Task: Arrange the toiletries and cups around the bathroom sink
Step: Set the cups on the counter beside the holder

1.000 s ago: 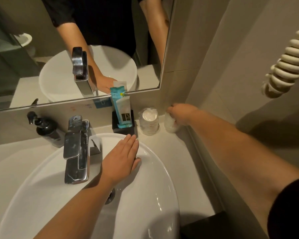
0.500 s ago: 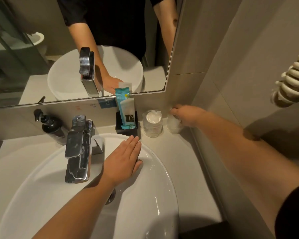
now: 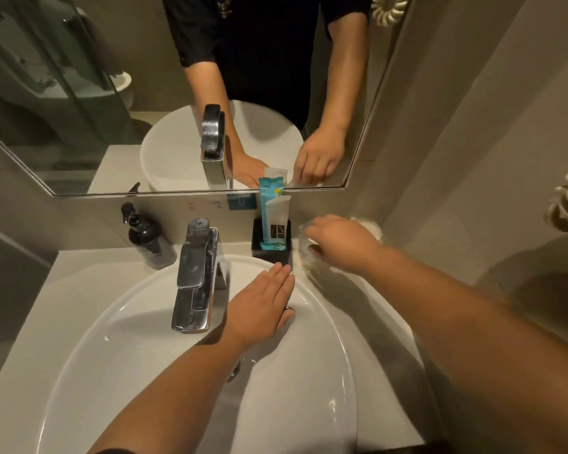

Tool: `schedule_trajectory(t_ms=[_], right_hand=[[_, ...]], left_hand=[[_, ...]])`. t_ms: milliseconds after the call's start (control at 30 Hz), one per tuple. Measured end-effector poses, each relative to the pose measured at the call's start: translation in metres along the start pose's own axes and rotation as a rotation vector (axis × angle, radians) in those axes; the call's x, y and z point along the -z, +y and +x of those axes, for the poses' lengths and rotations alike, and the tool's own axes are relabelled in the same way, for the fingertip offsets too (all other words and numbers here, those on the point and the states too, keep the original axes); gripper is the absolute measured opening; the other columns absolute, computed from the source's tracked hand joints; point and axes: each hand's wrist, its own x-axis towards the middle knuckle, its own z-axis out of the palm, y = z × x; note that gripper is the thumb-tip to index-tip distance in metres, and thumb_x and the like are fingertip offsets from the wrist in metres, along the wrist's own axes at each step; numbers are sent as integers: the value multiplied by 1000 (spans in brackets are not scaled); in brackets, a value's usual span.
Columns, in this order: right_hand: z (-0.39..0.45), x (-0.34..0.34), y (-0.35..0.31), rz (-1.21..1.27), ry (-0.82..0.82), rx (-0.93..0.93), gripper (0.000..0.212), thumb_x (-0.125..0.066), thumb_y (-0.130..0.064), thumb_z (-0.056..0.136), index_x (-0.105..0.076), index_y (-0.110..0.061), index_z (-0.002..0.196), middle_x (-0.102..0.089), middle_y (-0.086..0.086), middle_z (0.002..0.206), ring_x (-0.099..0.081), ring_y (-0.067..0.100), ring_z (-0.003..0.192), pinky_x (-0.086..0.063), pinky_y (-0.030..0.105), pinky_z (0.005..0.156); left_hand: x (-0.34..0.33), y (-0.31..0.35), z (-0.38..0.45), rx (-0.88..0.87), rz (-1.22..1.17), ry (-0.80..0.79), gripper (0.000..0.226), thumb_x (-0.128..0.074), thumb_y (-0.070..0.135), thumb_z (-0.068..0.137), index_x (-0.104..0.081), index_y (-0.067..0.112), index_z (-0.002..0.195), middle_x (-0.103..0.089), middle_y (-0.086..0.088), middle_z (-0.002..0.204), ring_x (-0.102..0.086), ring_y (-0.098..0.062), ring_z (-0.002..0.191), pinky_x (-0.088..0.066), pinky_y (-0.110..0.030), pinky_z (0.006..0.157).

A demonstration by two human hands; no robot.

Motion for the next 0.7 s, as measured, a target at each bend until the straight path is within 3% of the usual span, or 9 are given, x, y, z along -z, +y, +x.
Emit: schedule_trajectory(t_ms=[300,700], right_hand=[[36,-24,-35,-76,-162,14,25,-49,-22,97,-58,-15,120,-66,12,102,-63,28,91,-52,37,75],[40,-29,-28,-62,-179,7,22,-50,-17,95,-62,-13,113,-66,11,98,-62,27,88,-52,37,76]], left_hand=[[-3,0,-1,-5,1,41,62,-29,48,98,-39,6,142,-41,-14,148,-35,-29,139,-34,-43,111],[-3,0,-2,-11,-27,75,60,-34,47,97,-41,6,141,-43,-13,146,-38,-29,137,-35,-42,110]])
